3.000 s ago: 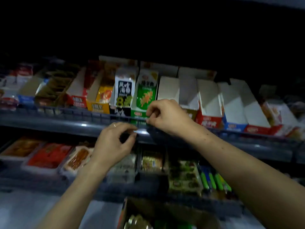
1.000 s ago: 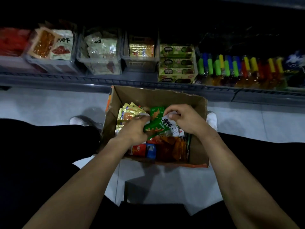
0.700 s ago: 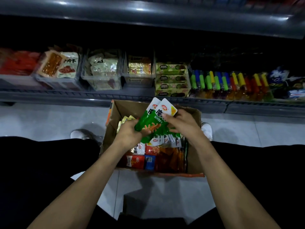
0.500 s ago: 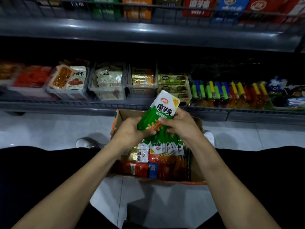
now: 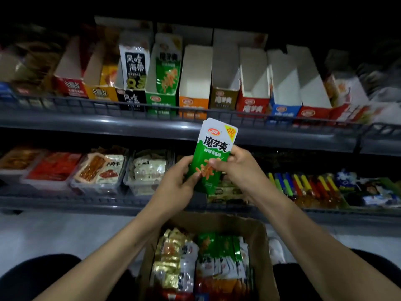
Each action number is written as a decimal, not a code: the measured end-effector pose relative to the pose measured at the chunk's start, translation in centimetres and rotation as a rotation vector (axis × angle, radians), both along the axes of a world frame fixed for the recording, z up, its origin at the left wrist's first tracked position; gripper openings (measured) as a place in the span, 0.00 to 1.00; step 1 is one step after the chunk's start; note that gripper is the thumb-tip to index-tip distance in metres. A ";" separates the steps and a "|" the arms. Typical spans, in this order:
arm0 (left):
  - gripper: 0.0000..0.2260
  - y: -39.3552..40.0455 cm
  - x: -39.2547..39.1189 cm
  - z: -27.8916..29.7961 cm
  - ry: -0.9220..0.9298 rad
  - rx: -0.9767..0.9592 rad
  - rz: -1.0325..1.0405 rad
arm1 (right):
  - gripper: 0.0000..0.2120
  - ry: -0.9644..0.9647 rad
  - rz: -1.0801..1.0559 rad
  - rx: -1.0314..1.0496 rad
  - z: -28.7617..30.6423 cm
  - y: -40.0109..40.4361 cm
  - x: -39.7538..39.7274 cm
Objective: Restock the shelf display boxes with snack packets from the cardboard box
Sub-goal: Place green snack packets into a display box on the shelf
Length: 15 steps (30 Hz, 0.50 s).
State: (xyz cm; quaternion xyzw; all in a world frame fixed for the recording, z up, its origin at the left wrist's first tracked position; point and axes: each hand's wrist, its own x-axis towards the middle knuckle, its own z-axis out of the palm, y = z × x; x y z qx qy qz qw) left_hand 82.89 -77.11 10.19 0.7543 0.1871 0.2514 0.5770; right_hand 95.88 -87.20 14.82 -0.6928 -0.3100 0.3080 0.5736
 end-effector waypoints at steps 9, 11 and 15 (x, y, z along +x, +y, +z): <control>0.09 7.6 3.0 7.1 -0.125 0.228 0.280 | 0.15 -0.384 -0.076 0.036 6.2 5.6 1.5; 0.11 9.5 2.8 8.7 -0.111 0.333 0.411 | 0.14 -0.440 -0.080 0.031 7.5 6.5 1.9; 0.24 13.0 2.8 9.5 0.206 0.737 0.475 | 0.14 -0.463 -0.123 0.113 9.9 10.2 2.7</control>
